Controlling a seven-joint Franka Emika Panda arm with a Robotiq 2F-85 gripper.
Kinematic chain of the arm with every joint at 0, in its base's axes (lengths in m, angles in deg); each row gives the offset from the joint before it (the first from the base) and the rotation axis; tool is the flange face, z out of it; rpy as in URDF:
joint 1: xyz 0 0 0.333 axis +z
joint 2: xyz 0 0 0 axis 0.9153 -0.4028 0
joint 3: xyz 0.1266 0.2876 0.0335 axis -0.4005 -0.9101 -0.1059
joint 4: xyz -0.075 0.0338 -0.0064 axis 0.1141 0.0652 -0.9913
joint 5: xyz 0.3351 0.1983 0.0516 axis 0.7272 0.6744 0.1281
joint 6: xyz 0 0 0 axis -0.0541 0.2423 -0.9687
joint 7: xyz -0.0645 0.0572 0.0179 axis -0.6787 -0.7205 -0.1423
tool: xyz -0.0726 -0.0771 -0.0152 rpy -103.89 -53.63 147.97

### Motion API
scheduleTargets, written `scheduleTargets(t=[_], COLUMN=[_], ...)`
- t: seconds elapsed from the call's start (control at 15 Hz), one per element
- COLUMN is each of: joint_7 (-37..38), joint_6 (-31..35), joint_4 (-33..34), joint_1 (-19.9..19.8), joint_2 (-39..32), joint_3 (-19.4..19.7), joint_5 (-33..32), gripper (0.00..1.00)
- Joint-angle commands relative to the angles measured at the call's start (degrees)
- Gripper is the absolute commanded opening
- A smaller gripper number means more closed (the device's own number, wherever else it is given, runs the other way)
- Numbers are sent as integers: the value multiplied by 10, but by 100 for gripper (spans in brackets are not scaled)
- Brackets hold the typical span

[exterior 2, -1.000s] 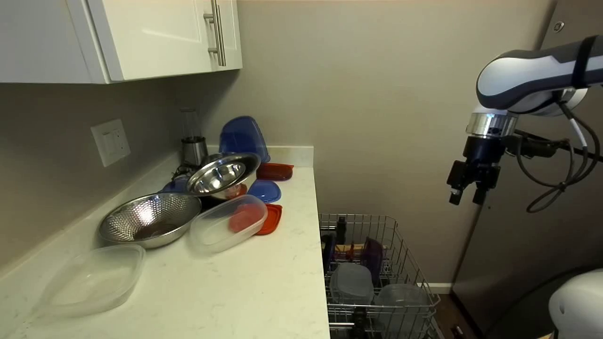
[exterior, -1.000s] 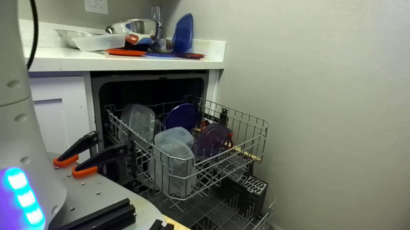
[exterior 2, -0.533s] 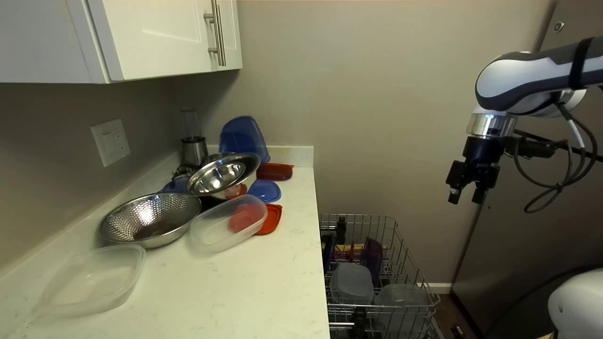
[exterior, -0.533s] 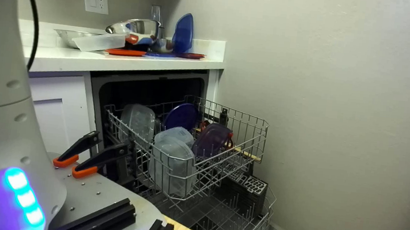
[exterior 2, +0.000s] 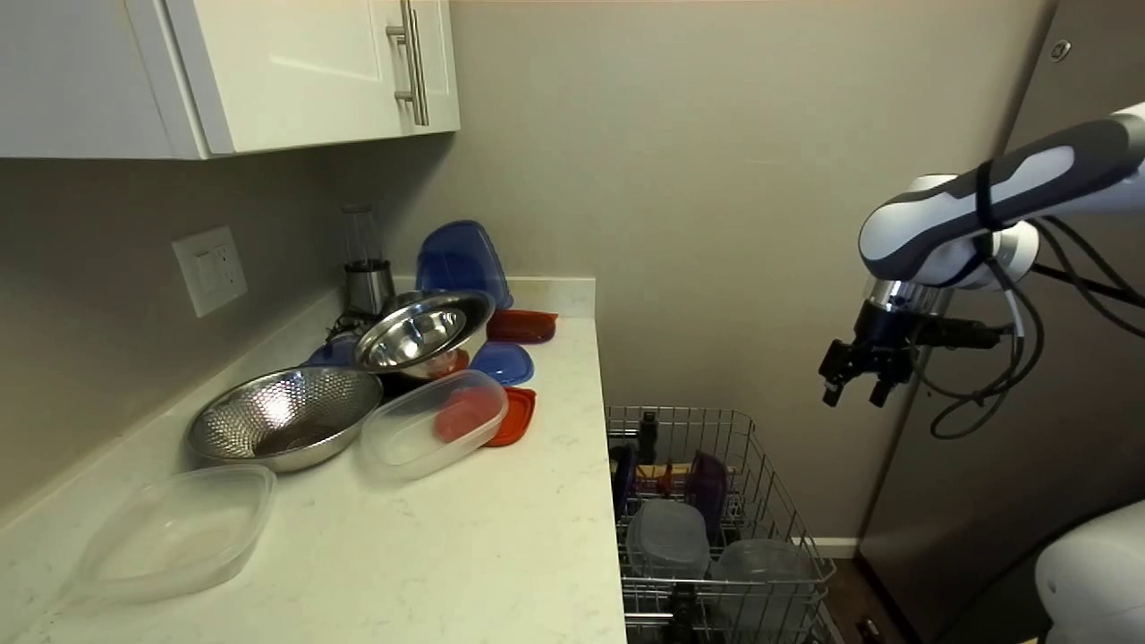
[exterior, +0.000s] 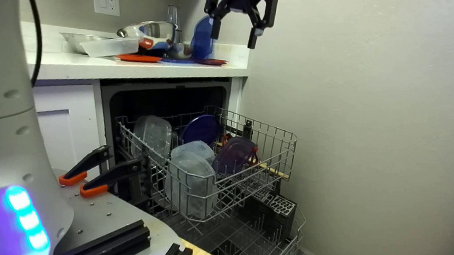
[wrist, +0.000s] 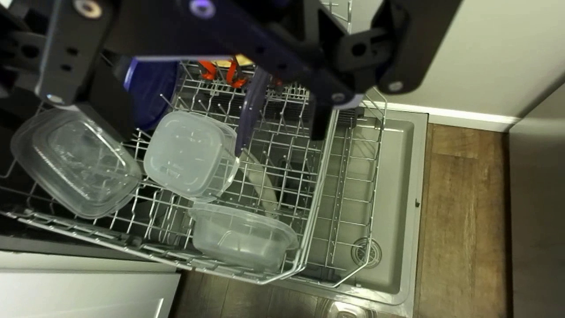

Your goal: Push in the rack of the dishwasher

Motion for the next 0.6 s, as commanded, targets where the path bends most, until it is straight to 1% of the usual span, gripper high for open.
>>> scheduleTargets(t=[0.0, 0.27, 0.53], joint_7=[-10, -13, -50], joint_6=[68, 139, 215], joint_4=[16, 27, 53], joint_1=[-22, -48, -63], joint_2=[-80, -156, -238], joint_3=[-2, 6, 21], joint_5=[-15, -36, -7], gripper=[100, 100, 100])
